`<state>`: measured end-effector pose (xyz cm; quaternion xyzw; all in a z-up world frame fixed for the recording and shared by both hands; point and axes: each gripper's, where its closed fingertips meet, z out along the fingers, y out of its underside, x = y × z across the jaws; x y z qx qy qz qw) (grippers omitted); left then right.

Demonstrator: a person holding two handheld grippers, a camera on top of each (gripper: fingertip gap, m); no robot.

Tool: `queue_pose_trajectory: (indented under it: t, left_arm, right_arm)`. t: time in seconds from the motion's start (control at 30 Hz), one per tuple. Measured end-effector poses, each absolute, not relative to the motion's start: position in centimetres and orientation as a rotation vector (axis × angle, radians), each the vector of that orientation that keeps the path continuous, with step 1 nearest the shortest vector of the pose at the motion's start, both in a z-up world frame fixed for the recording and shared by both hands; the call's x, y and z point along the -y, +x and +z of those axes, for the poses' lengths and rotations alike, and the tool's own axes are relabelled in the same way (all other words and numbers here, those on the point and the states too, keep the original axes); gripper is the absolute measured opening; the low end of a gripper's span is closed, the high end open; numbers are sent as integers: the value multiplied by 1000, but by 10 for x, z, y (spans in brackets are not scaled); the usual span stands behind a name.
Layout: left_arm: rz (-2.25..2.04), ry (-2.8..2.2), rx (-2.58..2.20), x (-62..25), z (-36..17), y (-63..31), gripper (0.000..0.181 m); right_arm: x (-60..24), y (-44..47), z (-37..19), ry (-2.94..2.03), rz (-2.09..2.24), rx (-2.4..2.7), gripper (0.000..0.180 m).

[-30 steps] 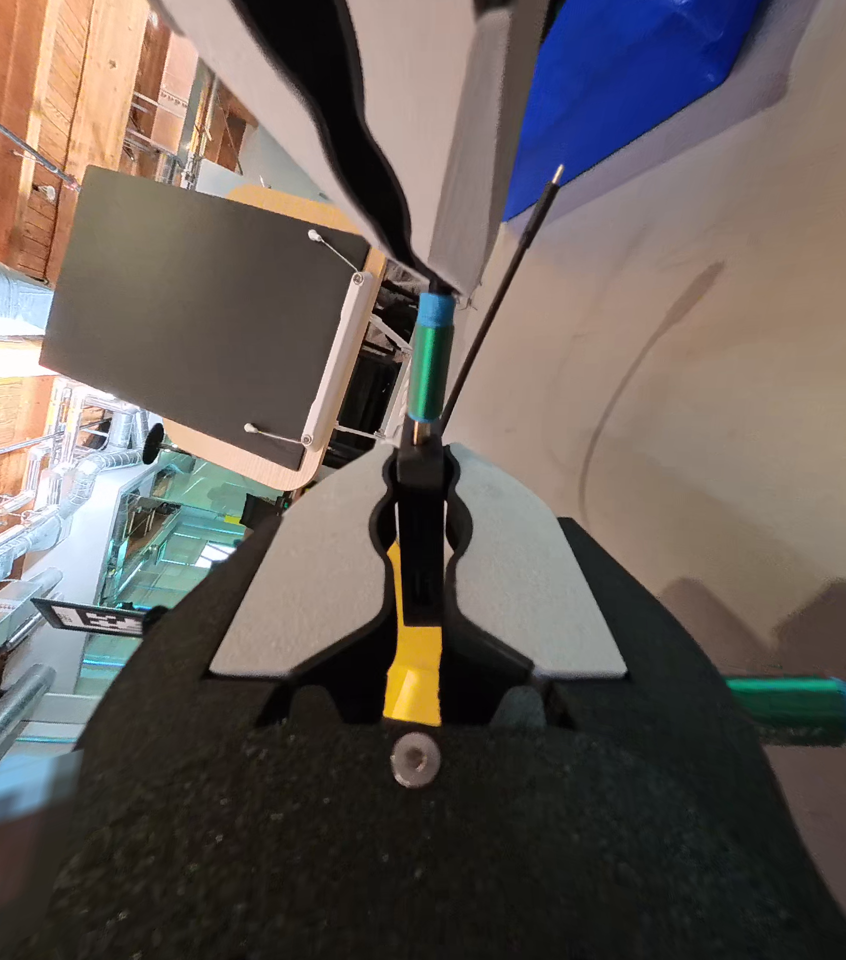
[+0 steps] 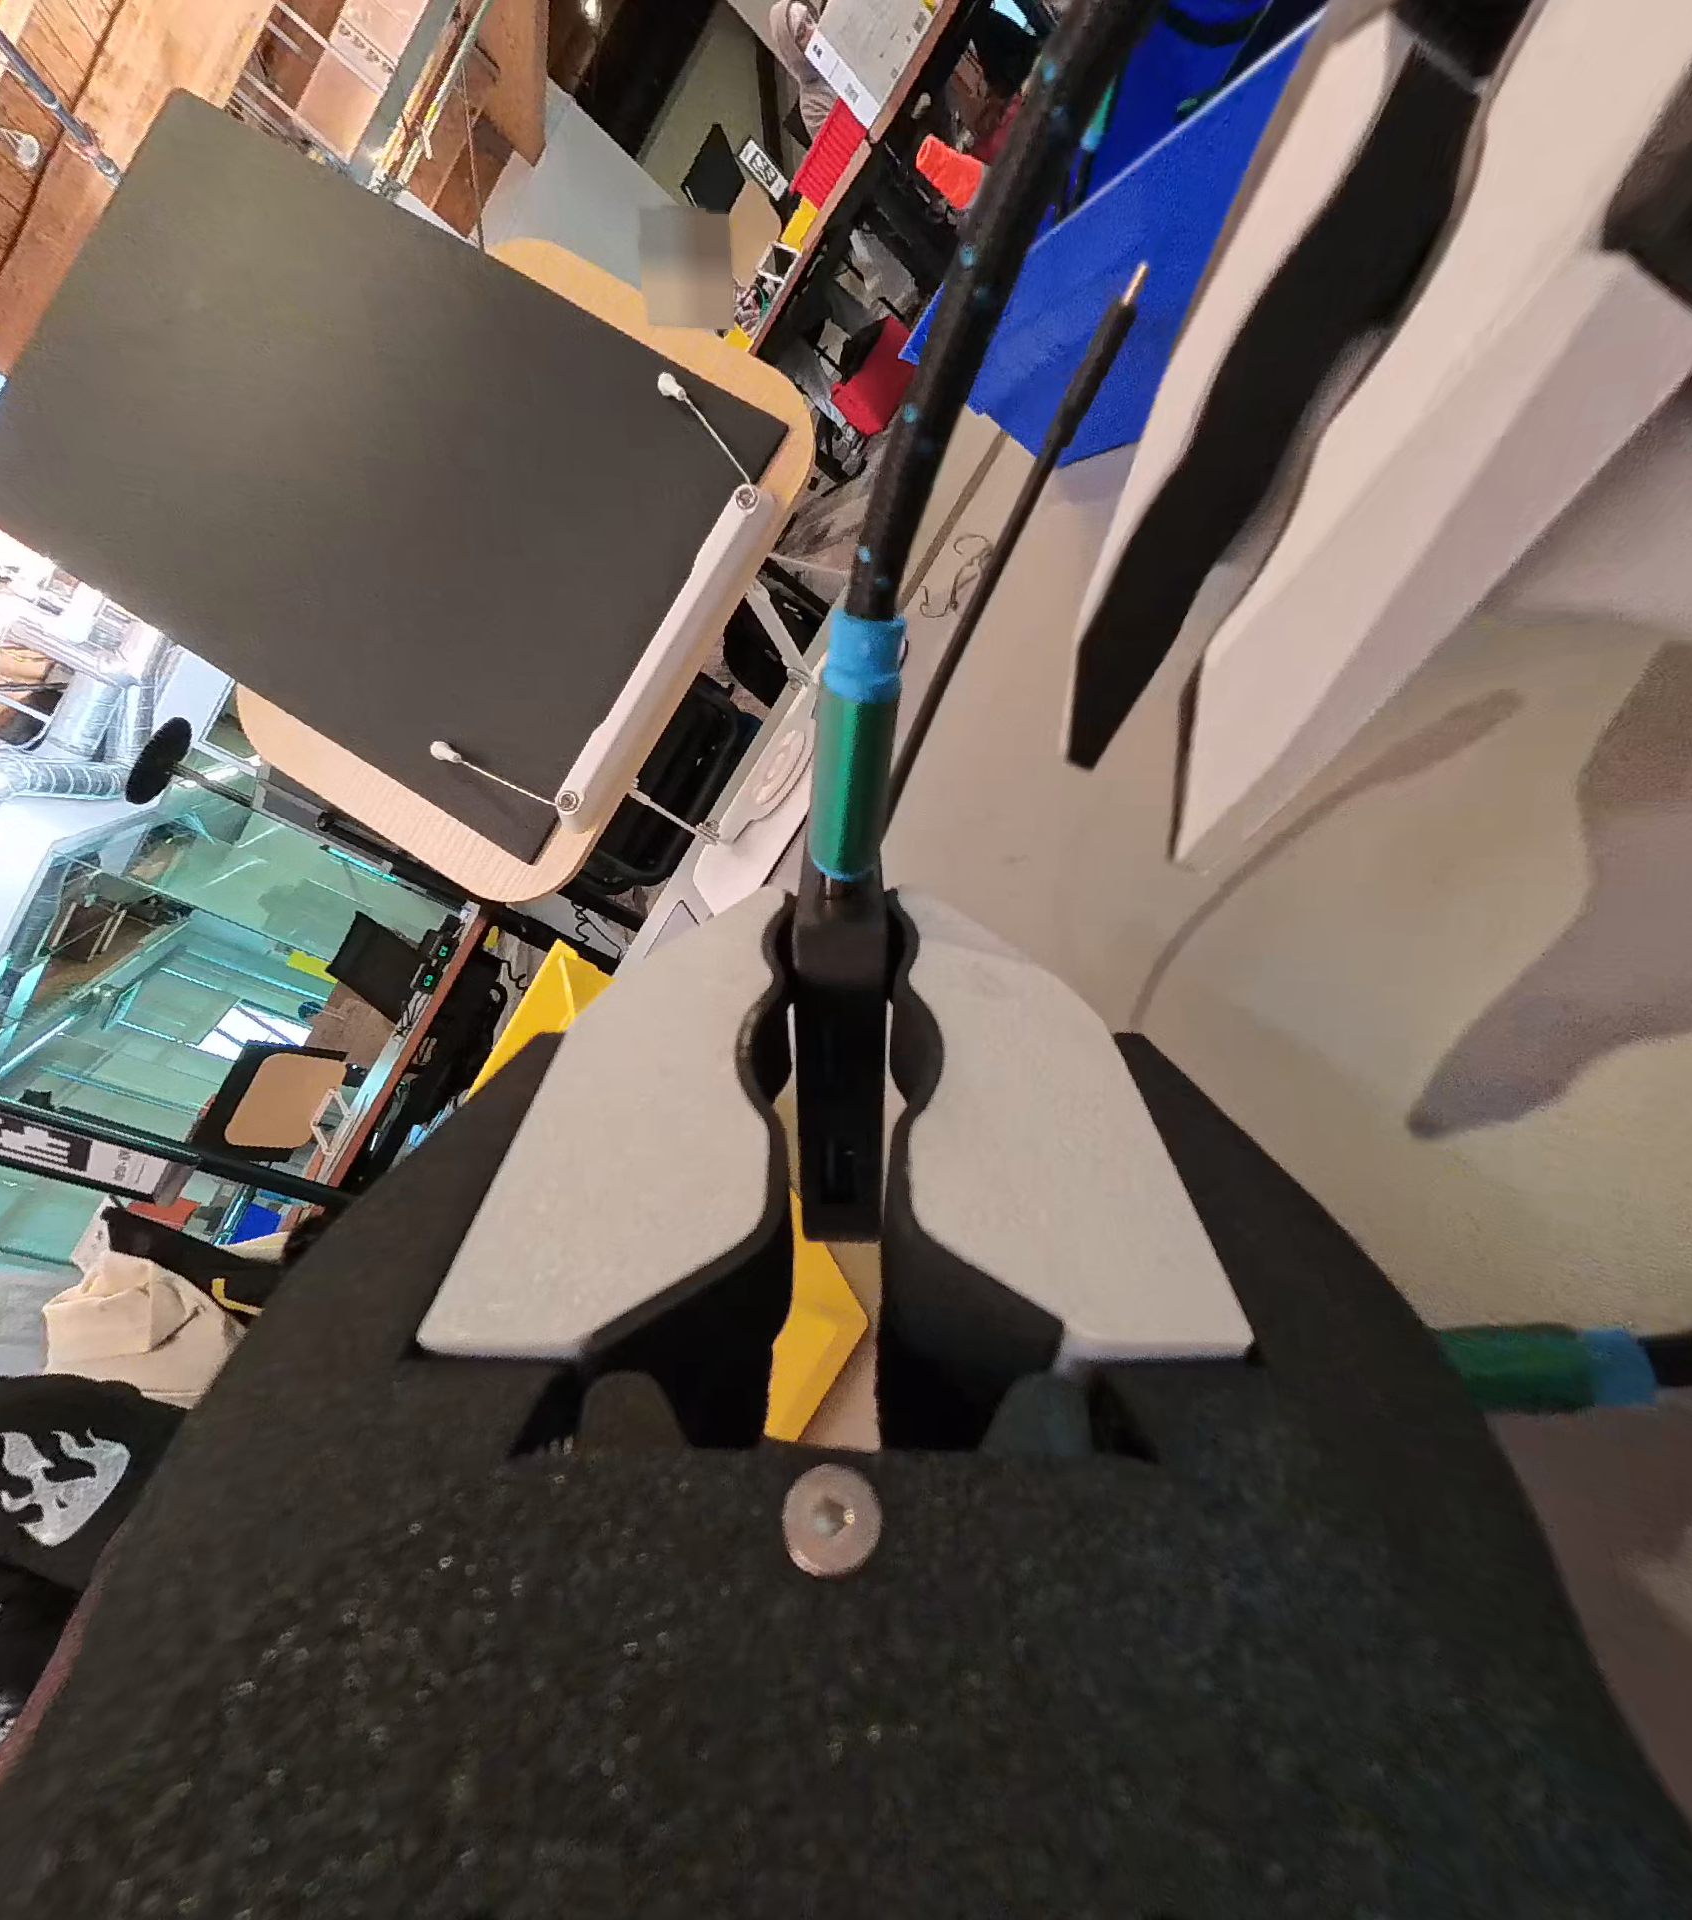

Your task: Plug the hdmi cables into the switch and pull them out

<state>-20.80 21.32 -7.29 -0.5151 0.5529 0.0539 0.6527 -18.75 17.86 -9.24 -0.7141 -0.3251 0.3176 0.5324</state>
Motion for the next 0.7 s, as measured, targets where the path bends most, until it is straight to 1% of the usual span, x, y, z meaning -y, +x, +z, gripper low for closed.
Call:
queue_pose_trajectory:
  t: [0.1,0.17,0.27,0.33,0.43,0.57,0.63,0.7]
  left_arm:
    - [103,-1174,-1255,-211,-74,-207,14]
    - [94,-1176,-1254,-210,-74,-206,14]
    - [83,-1178,-1254,-208,-74,-204,14]
    - [79,-1177,-1257,-207,-74,-203,14]
    - [81,-1176,-1255,-206,-74,-203,14]
    - [72,-1185,-1254,-207,-75,-202,13]
    - [73,-1184,-1255,-206,-75,-201,14]
    - [79,-1190,-1254,-206,-76,-202,14]
  right_arm:
    - [-176,-200,-69,-1532,837,700,47]
    - [-175,-205,-53,-1434,787,676,46]
    - [-176,-207,-38,-1373,742,612,37]
    - [-178,-205,-37,-1385,724,591,30]
    - [-178,-204,-42,-1411,718,606,26]
    - [-179,-197,-45,-1433,700,588,26]
    - [-177,-198,-44,-1433,725,594,21]
    - [-177,-199,-45,-1438,722,595,19]
